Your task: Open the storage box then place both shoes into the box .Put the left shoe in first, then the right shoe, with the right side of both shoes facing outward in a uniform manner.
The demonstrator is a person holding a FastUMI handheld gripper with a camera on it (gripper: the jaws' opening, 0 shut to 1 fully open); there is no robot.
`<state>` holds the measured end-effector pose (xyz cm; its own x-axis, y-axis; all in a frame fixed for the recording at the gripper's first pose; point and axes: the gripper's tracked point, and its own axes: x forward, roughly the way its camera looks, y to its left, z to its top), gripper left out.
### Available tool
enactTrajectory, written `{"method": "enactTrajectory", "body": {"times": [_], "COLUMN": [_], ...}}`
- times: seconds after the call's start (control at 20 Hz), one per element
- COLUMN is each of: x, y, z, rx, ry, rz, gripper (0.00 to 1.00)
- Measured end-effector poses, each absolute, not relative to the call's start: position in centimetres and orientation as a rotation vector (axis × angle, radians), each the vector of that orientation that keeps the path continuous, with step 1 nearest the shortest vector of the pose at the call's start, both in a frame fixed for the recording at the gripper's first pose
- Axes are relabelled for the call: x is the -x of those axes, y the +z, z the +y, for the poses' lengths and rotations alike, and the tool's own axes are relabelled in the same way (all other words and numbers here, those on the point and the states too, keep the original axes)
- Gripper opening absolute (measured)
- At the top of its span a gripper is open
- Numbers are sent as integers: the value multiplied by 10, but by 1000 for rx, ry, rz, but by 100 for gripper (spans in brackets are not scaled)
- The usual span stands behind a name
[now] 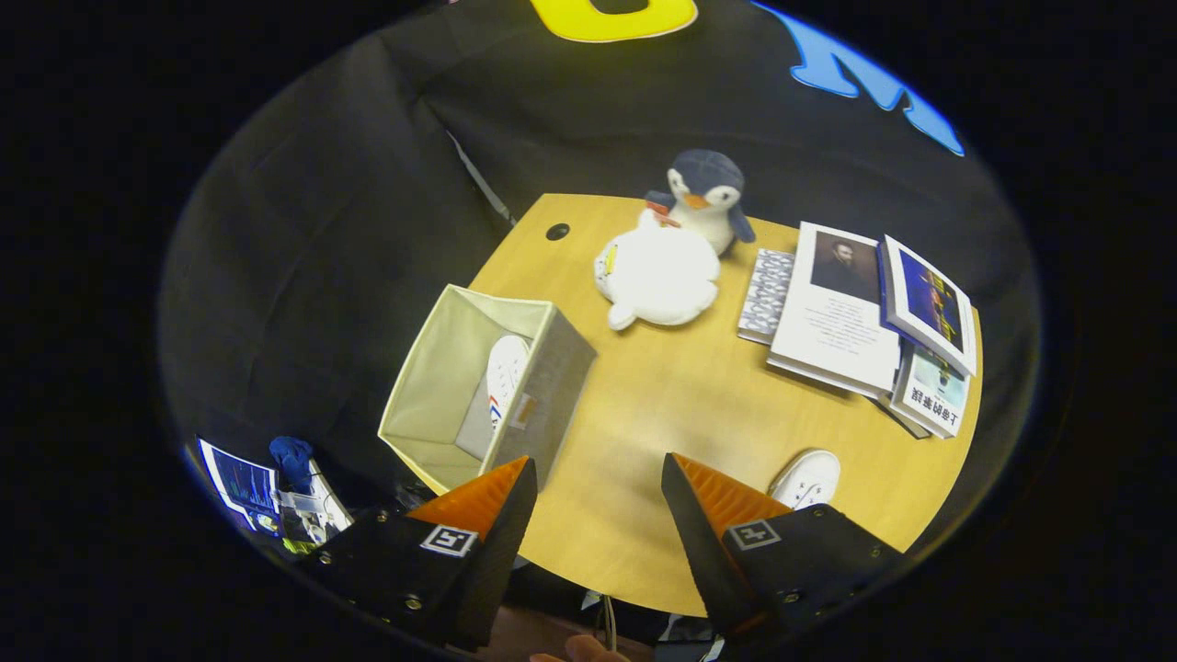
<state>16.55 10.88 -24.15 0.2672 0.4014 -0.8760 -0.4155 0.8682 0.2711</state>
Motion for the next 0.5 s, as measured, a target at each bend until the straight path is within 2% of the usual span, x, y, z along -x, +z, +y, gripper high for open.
{"method": "enactTrajectory", "body": {"times": [0.5], "x": [-143], "y": [-300], "z": [-5], "rx": [-131], "ry": [363], "rz": [1266], "gripper": [84]}}
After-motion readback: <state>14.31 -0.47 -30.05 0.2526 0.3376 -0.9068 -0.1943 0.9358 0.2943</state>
